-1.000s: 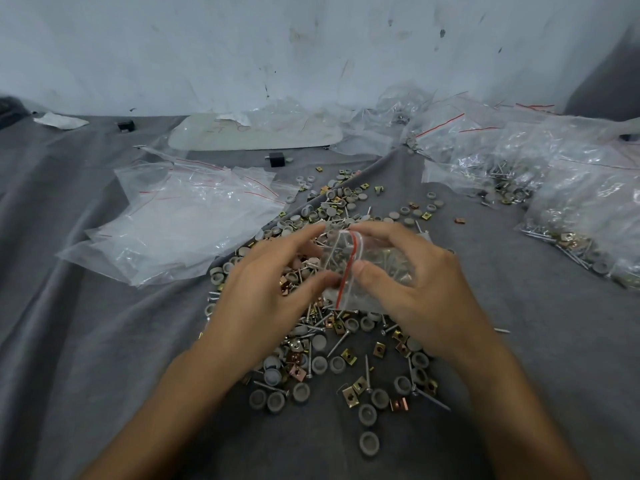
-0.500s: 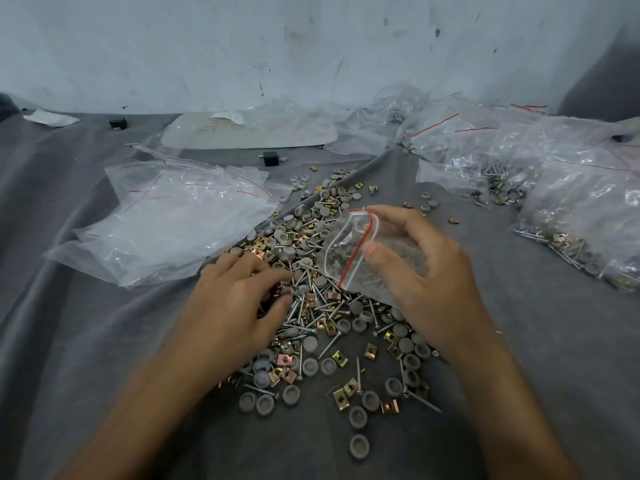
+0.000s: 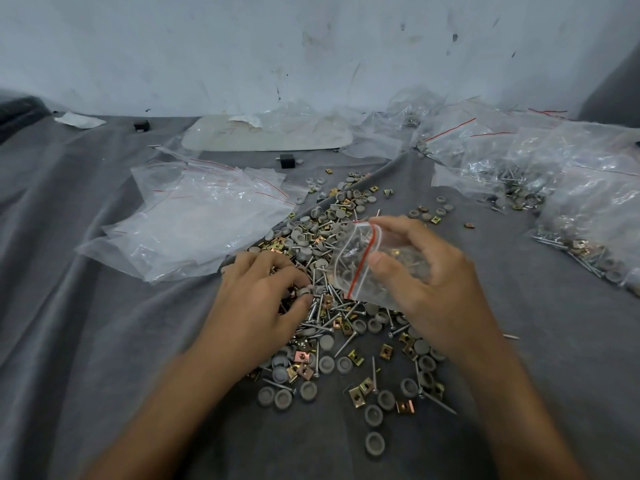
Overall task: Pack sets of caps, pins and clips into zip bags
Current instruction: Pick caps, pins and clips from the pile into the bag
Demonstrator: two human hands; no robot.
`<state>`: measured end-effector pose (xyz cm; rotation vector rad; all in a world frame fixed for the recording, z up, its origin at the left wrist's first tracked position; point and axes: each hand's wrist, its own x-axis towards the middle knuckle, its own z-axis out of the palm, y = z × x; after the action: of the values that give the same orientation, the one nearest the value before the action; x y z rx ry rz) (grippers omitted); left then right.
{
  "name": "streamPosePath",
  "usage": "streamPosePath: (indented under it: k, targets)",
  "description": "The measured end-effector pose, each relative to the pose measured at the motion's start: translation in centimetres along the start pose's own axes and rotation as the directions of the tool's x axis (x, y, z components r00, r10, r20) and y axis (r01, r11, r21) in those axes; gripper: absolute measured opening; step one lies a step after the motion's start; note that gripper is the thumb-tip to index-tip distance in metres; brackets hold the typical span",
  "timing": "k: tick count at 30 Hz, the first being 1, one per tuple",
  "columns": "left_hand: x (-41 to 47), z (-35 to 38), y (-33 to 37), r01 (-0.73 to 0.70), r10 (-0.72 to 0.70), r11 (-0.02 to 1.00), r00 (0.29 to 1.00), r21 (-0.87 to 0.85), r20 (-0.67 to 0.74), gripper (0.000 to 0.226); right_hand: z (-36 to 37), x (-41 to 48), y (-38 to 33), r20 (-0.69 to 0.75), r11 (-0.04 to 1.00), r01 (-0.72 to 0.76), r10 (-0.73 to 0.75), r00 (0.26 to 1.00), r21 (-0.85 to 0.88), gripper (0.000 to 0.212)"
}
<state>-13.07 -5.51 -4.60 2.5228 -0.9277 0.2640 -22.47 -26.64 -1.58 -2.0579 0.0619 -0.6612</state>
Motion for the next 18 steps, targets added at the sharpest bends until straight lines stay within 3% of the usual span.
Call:
streamPosePath:
  k: [6,11,14,18]
  targets:
    - [0.2,-0.2,0.4,-0.009,-0.027,0.980,0.983,-0.198,-0.180,0.007,0.0,0.1,0.1,-0.003,1.000,0.000,0.000,1.000,-0.008,0.034]
    - [0.1,-0.4,0.6,0.005,-0.109,0.903,0.970,-0.429,-0.219,0.010,0.1,-0.1,0.0,0.018,1.000,0.007,-0.007,1.000,-0.016,0.033]
    - [0.0,-0.5,1.1,-0.040,-0.074,0.896,0.969,-0.443,-0.238,0.019,0.2,-0.1,-0.1,0.053,0.999,0.008,-0.006,0.999,-0.034,0.034]
    - [-0.1,0.1,2.2,-0.188,0.104,0.909,0.966,-0.372,-0.235,0.028,0.5,-0.1,0.0,0.099,0.996,0.031,-0.022,0.995,-0.087,0.036]
